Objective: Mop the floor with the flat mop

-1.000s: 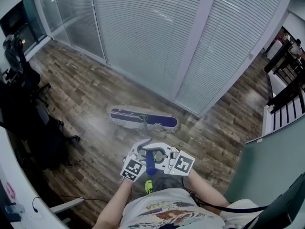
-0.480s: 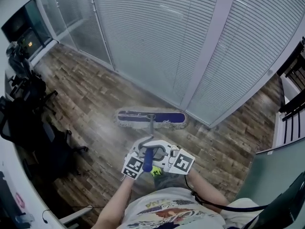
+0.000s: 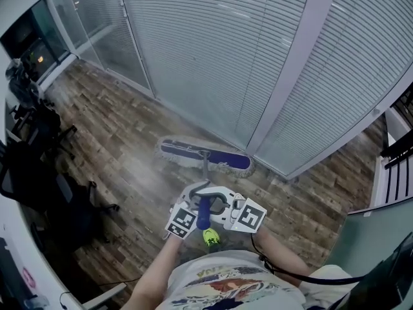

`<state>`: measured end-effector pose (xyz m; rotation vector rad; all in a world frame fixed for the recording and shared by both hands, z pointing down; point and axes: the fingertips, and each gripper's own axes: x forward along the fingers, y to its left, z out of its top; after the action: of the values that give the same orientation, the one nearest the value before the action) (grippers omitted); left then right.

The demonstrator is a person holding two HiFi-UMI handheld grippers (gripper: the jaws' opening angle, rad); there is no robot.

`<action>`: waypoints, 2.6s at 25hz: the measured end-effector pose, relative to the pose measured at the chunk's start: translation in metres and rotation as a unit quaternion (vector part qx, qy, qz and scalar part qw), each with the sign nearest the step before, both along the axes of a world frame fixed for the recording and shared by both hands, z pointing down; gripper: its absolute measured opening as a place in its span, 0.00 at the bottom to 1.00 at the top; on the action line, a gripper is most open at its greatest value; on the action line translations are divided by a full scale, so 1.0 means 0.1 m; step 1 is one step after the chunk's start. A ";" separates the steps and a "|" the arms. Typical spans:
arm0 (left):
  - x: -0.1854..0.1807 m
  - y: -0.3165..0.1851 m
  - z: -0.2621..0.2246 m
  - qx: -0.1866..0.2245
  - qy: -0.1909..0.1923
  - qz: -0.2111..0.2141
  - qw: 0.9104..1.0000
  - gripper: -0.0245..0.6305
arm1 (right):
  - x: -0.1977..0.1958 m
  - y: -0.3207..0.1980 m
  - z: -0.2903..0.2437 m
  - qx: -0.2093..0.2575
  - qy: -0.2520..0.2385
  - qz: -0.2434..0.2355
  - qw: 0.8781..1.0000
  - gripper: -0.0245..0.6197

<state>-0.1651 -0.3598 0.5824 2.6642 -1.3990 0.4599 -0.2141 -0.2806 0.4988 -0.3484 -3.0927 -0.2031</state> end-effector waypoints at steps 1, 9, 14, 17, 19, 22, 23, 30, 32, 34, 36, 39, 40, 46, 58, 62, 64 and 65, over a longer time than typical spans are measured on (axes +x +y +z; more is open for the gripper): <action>-0.01 -0.02 0.00 0.000 0.000 0.002 1.000 0.23 | -0.01 -0.02 0.00 0.001 0.001 0.003 1.000 0.29; 0.04 0.34 0.03 -0.011 0.016 -0.007 1.000 0.25 | 0.02 0.32 0.04 -0.016 0.018 0.018 1.000 0.29; 0.07 0.69 0.05 -0.012 0.009 -0.003 1.000 0.26 | 0.04 0.66 0.06 -0.017 0.020 0.029 0.999 0.29; 0.11 0.99 0.03 -0.015 0.009 -0.001 1.000 0.26 | 0.09 0.95 0.07 -0.005 0.030 0.028 0.999 0.29; 0.14 1.24 0.01 -0.016 0.009 -0.002 1.000 0.26 | 0.11 1.20 0.05 -0.006 0.030 0.030 0.999 0.29; 0.16 1.73 0.04 -0.017 0.011 -0.003 1.000 0.26 | 0.13 1.69 0.06 -0.013 0.027 0.032 0.999 0.29; 0.16 1.91 0.05 -0.017 0.011 -0.005 1.000 0.26 | 0.13 1.87 0.08 -0.015 0.027 0.032 0.999 0.29; 0.12 3.05 0.13 -0.021 0.012 -0.021 0.999 0.26 | 0.12 3.00 0.17 -0.021 0.028 0.031 0.999 0.29; 0.15 3.36 0.15 -0.025 0.013 -0.025 0.999 0.27 | 0.15 3.31 0.17 -0.037 0.026 0.033 0.998 0.29; 0.20 3.67 0.17 -0.030 0.016 -0.030 0.999 0.27 | 0.20 3.62 0.20 -0.040 0.029 0.030 0.998 0.29; 0.25 3.94 0.16 -0.030 0.018 -0.033 0.999 0.27 | 0.26 3.89 0.20 -0.033 0.035 0.022 0.999 0.30; 0.35 4.24 0.12 -0.027 0.014 -0.036 0.999 0.27 | 0.37 4.19 0.18 -0.020 0.040 0.012 0.999 0.30; 0.41 4.33 0.12 -0.026 0.012 -0.036 0.999 0.27 | 0.44 4.28 0.17 -0.017 0.041 0.010 0.999 0.30; 0.90 4.93 0.10 -0.033 0.006 -0.031 0.999 0.27 | 0.93 4.87 0.11 -0.042 0.035 0.005 0.998 0.30; 2.53 6.32 0.06 -0.046 -0.039 0.014 0.998 0.27 | 2.58 6.21 0.07 -0.053 0.009 0.017 0.998 0.31; 2.79 6.64 0.08 -0.042 -0.043 0.017 0.998 0.27 | 2.84 6.54 0.05 -0.068 0.002 0.019 0.997 0.31; 2.90 6.74 0.12 -0.041 -0.049 0.022 0.998 0.27 | 2.95 6.64 0.11 -0.059 0.007 0.019 0.998 0.31; 2.94 6.78 0.15 -0.041 -0.051 0.023 0.998 0.27 | 2.99 6.68 0.15 -0.053 0.010 0.019 0.998 0.31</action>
<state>0.1289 0.3186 0.5971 2.6460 -1.3159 0.6532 0.0852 0.3872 0.5137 -0.2925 -3.0946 -0.0339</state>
